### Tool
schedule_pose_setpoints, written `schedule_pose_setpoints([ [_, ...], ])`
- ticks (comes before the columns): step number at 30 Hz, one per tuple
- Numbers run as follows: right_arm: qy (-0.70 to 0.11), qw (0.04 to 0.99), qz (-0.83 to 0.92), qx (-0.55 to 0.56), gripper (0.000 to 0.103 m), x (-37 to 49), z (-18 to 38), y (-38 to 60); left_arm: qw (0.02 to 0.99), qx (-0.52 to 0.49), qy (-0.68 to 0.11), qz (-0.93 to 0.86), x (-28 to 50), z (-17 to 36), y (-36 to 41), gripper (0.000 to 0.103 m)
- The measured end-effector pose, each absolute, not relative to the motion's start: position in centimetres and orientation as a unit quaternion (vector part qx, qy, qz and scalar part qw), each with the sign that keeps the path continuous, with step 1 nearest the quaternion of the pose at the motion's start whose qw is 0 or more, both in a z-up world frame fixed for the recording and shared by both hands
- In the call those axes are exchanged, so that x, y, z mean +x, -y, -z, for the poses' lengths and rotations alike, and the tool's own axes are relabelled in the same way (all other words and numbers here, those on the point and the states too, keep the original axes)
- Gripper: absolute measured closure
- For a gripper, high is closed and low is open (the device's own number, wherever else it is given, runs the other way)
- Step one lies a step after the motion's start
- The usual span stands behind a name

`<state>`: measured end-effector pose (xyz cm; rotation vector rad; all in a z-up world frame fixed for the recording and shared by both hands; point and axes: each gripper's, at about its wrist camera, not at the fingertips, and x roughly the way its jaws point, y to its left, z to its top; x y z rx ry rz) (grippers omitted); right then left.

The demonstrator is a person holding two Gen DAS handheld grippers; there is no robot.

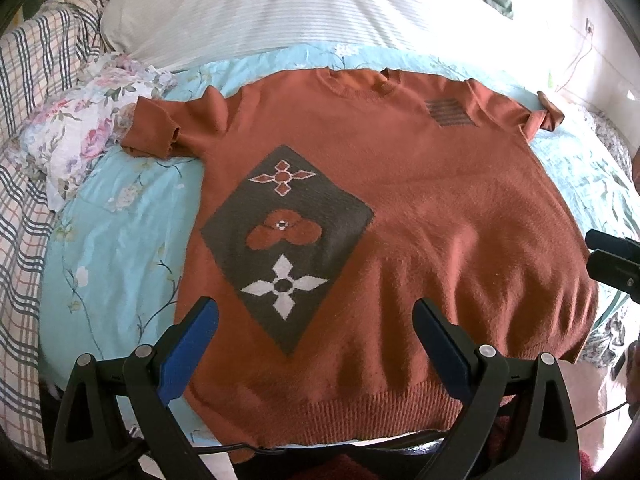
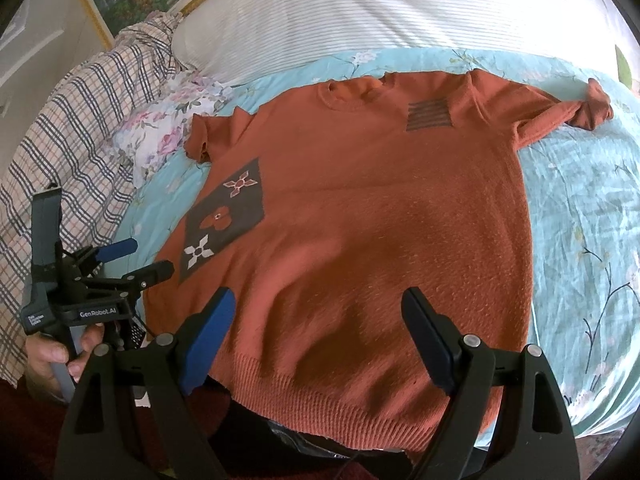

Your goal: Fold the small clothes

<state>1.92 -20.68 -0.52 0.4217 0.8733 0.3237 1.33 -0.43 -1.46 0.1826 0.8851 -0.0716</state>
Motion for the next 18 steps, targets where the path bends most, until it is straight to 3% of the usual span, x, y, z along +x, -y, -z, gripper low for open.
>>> schedule_pose_setpoints([
  [11, -0.411, 0.869, -0.147, 0.233, 0.018, 3.0, 2.2, 23.0, 0.901, 0.066, -0.426, 0.048, 3.2, 2.4, 0.8, 0.005],
  [18, -0.396, 0.874, -0.098, 0.264, 0.027, 5.5, 2.8, 28.4, 0.898, 0.063, -0.433, 0.051, 4.4, 2.8, 1.2, 0.005],
])
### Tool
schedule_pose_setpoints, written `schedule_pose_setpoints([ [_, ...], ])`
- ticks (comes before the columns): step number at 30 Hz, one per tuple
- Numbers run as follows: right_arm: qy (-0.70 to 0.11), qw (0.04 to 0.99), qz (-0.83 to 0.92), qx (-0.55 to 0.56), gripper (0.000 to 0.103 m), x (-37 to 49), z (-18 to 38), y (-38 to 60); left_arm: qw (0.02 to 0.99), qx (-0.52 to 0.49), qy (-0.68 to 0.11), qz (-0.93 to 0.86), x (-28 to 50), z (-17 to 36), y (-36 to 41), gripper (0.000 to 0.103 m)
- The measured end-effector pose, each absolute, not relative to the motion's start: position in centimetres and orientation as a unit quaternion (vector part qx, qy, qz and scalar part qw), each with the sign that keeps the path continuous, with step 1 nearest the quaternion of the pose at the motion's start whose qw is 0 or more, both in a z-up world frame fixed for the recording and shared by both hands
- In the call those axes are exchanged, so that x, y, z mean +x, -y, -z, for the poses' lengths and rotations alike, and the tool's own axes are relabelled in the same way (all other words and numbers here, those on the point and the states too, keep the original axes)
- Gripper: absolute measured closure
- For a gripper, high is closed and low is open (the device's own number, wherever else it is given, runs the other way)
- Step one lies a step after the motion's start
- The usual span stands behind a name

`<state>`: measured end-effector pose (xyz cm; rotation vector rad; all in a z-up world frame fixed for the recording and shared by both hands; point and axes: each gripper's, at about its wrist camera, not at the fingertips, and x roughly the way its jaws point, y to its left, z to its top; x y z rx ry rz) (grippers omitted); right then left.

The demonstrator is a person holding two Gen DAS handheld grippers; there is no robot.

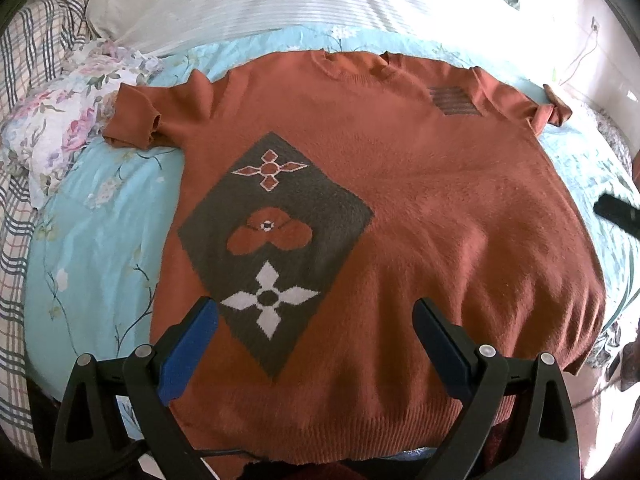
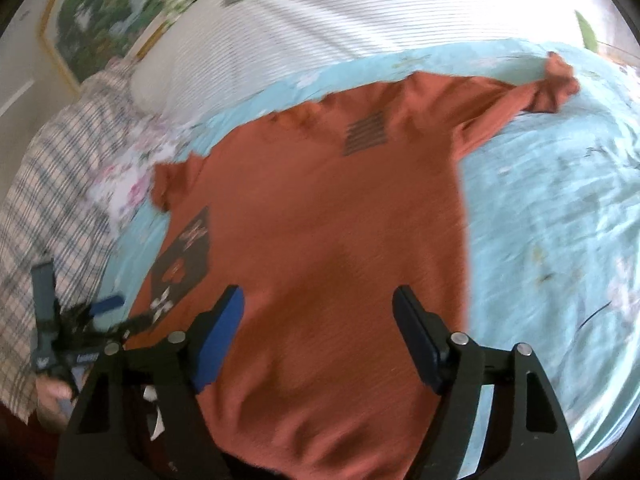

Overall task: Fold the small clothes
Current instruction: 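Grasp the sweater's sleeve cuff with the right gripper and lift it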

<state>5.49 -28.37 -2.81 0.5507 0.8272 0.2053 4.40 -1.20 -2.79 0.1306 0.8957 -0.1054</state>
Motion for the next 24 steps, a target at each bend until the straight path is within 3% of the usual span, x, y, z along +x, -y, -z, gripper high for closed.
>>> schedule_pose_setpoints([
  [6, -0.377, 0.882, -0.039, 0.282, 0.034, 9.1, 2.3, 34.9, 0.895, 0.062, -0.438, 0.053, 5.6, 3.2, 1.6, 0.005],
  [15, -0.344, 0.889, 0.093, 0.287, 0.035, 17.2, 1.4, 47.1, 0.891, 0.042, -0.448, 0.06, 7.9, 3.2, 2.0, 0.005],
  [24, -0.413, 0.841, 0.211, 0.28, 0.038, 27.1, 7.2, 57.7, 0.873, 0.03, -0.482, 0.069, 11.3, 4.7, 3.2, 0.005],
])
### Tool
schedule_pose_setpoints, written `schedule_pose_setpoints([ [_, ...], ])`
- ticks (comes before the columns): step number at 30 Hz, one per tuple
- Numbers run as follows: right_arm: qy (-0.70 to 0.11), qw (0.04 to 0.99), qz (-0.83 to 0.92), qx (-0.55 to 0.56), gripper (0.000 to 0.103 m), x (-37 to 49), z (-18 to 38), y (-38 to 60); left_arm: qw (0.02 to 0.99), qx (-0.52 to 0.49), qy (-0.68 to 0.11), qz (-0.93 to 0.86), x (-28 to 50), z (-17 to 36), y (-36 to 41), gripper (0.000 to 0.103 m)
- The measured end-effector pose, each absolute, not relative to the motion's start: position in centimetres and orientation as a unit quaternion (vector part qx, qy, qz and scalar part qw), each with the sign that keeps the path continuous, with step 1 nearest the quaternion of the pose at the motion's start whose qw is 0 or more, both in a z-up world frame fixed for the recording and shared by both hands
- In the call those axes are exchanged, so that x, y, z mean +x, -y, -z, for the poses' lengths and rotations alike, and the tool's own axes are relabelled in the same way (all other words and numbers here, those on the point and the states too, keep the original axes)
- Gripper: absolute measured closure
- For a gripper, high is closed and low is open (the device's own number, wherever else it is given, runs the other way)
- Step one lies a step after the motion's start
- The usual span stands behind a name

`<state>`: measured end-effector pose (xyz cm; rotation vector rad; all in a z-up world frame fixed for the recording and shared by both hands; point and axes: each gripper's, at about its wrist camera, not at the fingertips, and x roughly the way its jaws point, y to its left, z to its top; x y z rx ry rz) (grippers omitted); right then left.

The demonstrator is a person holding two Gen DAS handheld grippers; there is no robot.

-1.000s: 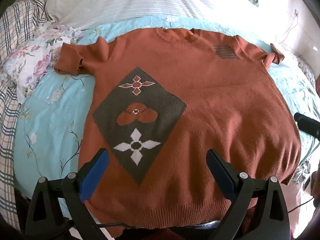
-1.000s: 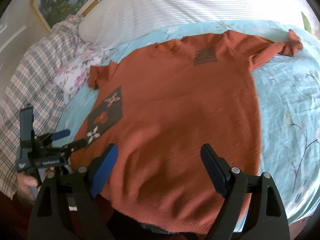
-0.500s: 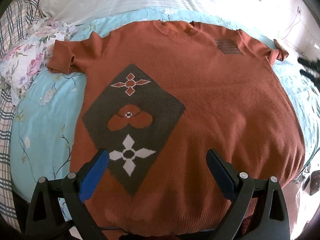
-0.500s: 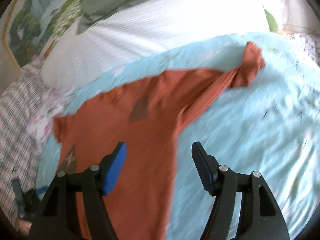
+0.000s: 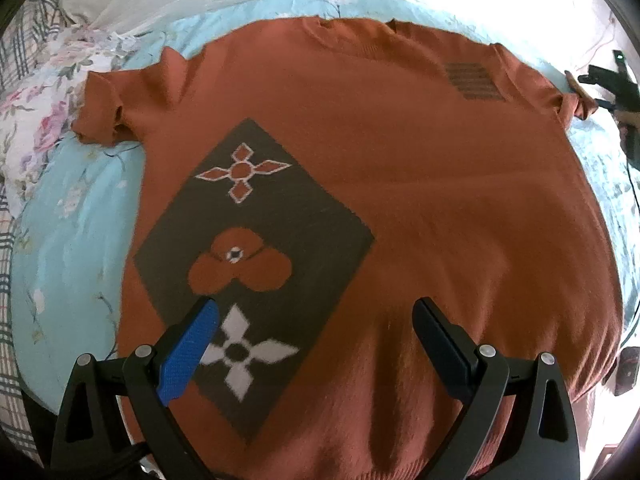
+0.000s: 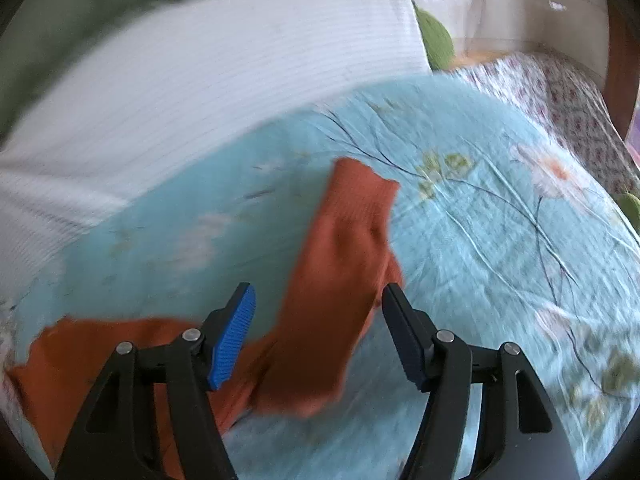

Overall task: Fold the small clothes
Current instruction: 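Grasp the sweater's sleeve cuff with the right gripper and lift it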

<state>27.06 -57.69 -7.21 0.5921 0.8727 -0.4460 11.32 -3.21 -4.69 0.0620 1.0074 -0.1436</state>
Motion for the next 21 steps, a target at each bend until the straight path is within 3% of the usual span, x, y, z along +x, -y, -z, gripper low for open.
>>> schedule_pose_setpoints([
  [2, -0.429, 0.836, 0.218, 0.264, 0.048, 28.4, 8.6, 58.3, 0.869, 0.03, -0.488, 0.071, 12.0, 5.1, 3.5, 0.005],
  [3, -0.432, 0.834, 0.211, 0.273, 0.066, 28.9, 9.1, 58.6, 0.866, 0.028, -0.494, 0.074, 12.2, 5.3, 3.6, 0.005],
  [6, -0.398, 0.856, 0.166, 0.285, 0.093, 28.7, 8.4, 58.1, 0.858, 0.026, -0.506, 0.078, 12.8, 5.8, 3.8, 0.005],
  [12, -0.325, 0.892, -0.054, 0.31, 0.094, 28.8, 2.9, 50.7, 0.851, 0.014, -0.517, 0.085, 12.9, 6.2, 3.8, 0.005],
  [21, -0.339, 0.832, -0.356, 0.257, 0.094, 31.3, -1.6, 32.2, 0.864, -0.01, -0.497, 0.078, 10.9, 5.0, 1.0, 0.005],
])
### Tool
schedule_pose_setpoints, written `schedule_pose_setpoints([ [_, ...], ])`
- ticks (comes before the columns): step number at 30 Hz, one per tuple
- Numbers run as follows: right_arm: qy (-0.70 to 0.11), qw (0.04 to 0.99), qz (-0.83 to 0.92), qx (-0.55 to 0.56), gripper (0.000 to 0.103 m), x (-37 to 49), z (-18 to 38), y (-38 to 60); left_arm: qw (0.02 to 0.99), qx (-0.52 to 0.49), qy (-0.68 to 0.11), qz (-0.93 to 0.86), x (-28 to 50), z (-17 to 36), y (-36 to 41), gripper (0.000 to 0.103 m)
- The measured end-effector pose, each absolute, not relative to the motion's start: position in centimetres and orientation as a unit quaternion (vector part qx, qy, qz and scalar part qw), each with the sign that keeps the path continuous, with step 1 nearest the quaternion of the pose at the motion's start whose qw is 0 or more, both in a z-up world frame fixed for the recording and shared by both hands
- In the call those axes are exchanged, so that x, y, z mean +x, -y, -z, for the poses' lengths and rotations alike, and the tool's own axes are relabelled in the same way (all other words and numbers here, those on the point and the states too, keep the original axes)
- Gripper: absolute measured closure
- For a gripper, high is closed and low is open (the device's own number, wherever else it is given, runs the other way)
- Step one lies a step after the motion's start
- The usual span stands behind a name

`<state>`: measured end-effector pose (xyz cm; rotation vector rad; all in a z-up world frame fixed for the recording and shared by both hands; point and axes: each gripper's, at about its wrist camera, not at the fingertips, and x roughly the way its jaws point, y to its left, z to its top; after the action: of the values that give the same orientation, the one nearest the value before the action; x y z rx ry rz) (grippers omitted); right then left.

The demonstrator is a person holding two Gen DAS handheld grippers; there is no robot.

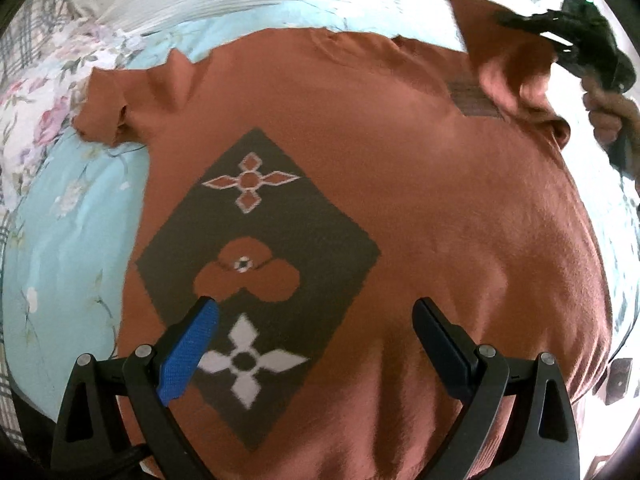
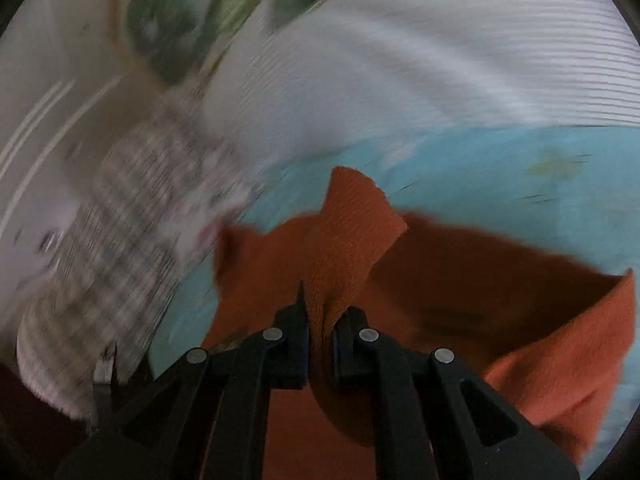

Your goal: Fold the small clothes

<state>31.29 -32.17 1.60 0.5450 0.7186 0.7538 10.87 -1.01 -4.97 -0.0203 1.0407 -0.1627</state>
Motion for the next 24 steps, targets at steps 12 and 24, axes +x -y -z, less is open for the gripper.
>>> schedule_pose_setpoints([
  [12, -0.436, 0.814, -0.35, 0.156, 0.063, 35.5, 2.9, 20.8, 0.873, -0.051, -0.48, 0.067, 13.5, 4.3, -3.7, 0.005],
  [24, -0.339, 0.859, -0.274, 0.267, 0.044, 27.7, -0.5, 29.3, 0.8, -0.161, -0.512, 0.267, 32.6, 6.7, -0.1, 0.008],
])
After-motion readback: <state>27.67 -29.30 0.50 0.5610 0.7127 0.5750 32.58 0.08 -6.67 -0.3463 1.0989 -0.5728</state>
